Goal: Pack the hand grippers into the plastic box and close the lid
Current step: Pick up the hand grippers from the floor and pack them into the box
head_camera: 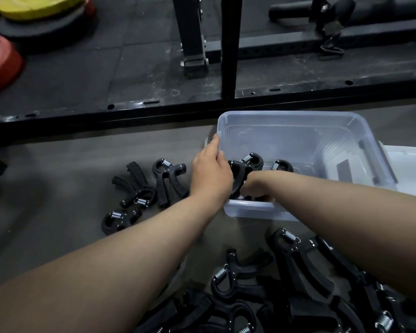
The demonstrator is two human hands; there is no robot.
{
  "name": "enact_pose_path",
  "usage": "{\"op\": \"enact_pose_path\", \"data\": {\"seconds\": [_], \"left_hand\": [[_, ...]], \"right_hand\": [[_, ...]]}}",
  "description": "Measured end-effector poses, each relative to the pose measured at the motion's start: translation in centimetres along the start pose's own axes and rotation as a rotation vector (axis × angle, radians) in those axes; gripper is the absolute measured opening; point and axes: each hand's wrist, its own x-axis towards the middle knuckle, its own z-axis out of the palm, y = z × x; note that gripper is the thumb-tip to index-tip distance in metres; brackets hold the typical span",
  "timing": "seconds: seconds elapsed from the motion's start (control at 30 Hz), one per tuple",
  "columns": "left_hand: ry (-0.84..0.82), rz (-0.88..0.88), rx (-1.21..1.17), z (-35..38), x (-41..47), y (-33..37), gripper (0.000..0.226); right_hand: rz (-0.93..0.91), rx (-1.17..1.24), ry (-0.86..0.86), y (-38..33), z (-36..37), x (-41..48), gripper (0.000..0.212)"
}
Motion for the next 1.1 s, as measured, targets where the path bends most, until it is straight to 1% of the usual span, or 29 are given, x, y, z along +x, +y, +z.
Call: {"op": "enact_pose_path", "data": {"seconds": [0.13, 0.17, 0.27, 0.4, 0.47, 0.53, 0.6, 0.7, 0.8, 0.87, 0.93, 0.97, 1.0, 1.07, 1.1], "left_hand": [[-0.001, 0.004, 0.001, 0.0, 0.1, 0.0, 0.048], [0.0, 0.005, 0.002, 0.0, 0.1, 0.0, 0.048], [0.0, 0.01, 0.002, 0.1, -0.1, 0.1, 0.048], [0.007, 0.017, 0.011, 0.0, 0.1, -0.1, 0.048], [0.004, 0.018, 0.01, 0.0, 0.1, 0.0, 0.048], [-0.005, 0.014, 0.007, -0.1, 0.0, 0.0, 0.047], [-0.007, 0.014, 0.0, 0.0, -0.1, 0.0, 0.048], [-0.003, -0.001, -0.012, 0.0, 0.0, 0.0, 0.047], [-0.003, -0.02, -0.016, -0.1, -0.1, 0.1, 0.047], [-0.006, -0.029, -0.02, -0.1, -0.2, 0.2, 0.047], [-0.013, -0.042, -0.034, -0.1, -0.2, 0.1, 0.047], [-0.017, -0.049, -0.044, -0.1, -0.2, 0.0, 0.047], [-0.021, -0.053, -0.051, -0.1, -0.2, 0.1, 0.047], [-0.015, -0.052, -0.045, -0.1, -0.2, 0.1, 0.048], [-0.009, -0.051, -0.038, -0.1, -0.2, 0.1, 0.047]], "right_hand": [[0.014, 0.036, 0.051, 0.2, 0.1, 0.6, 0.025], [0.016, 0.026, 0.037, 0.2, 0.0, 0.5, 0.024], [0.016, -0.03, -0.046, -0.2, -0.3, 0.2, 0.022], [0.028, -0.144, -0.009, 0.0, 0.0, 0.5, 0.024], [0.035, -0.158, -0.014, 0.2, -0.1, 0.5, 0.027], [0.012, -0.099, -0.055, 0.5, -0.5, 0.2, 0.031], [0.017, -0.059, -0.093, 0.7, -0.6, 0.1, 0.03], [0.014, -0.008, 0.001, 1.1, -0.3, 0.0, 0.018], [0.026, 0.187, 0.008, 1.7, -0.2, 0.3, 0.021], [0.021, 0.327, 0.008, 2.2, -0.6, 0.0, 0.019], [0.038, 0.382, 0.01, 3.1, -1.2, 0.2, 0.022], [0.061, 0.347, 0.029, 3.7, -1.5, 0.0, 0.024], [0.085, 0.262, 0.065, 4.5, -1.8, 0.1, 0.029], [0.134, -0.069, 0.183, 6.3, -2.0, 0.2, 0.041], [0.153, -0.197, 0.202, 7.2, -1.7, 0.0, 0.042]]}}
